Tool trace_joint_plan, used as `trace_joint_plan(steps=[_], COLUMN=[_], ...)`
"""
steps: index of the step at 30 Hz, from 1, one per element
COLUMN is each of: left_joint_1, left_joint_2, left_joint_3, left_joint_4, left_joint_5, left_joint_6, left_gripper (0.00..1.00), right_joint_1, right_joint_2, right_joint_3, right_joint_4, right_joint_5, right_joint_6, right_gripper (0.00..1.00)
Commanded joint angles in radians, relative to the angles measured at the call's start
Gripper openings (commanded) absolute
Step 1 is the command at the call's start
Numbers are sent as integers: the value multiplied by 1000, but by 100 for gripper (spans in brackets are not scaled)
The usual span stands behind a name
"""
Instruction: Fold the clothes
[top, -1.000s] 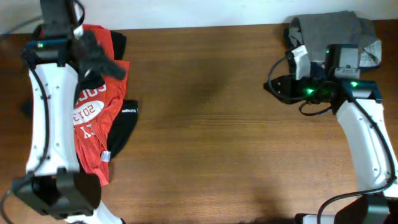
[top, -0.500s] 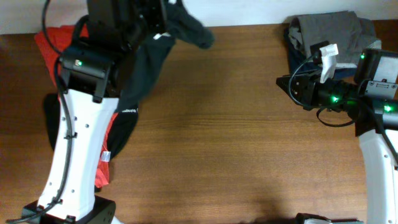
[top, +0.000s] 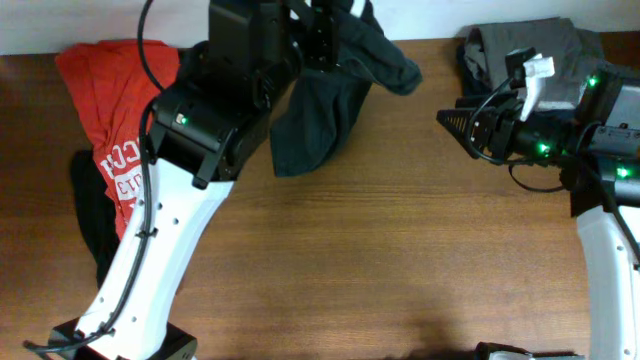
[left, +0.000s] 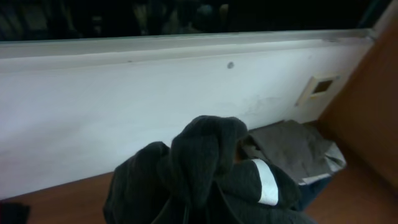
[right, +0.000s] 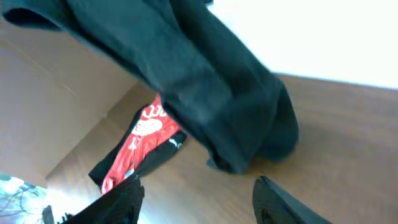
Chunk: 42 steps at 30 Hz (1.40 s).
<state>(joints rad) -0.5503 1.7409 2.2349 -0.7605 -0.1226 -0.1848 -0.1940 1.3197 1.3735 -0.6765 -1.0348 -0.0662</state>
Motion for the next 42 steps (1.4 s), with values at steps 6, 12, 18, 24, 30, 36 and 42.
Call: trace_joint_plan(steps=[6,12,18,24,30,36,42], left_joint_1=[-31,-32,-31,-6,29,63,63], left_joint_2=[-15,-15,-15,-15,-6,-3,-3], left_joint_3=[18,18,18,18,18,17,16], left_joint_4=[7,-4,-45,-122,-201,-224,-237], left_joint_5=[8,33,5,-98,-214,-275,-265], left_joint_6=[-29,-28,-27,-27,-23,9,44], left_gripper=[1,1,1,1,11,18,18], right_joint_1=[99,197,214,147,64,36,37], right_joint_2=[94,183,219,147,8,-135,-189], right_joint_3=[18,18,18,20,20,20,20], right_joint_4=[226,362,419,423,360,127,-90], right_joint_5=[-59,-61,-61,-61,-27,214,396], right_joint_6=[137,154,156,229,266,191,93], right_gripper=[71,74,4,4,4,4,4])
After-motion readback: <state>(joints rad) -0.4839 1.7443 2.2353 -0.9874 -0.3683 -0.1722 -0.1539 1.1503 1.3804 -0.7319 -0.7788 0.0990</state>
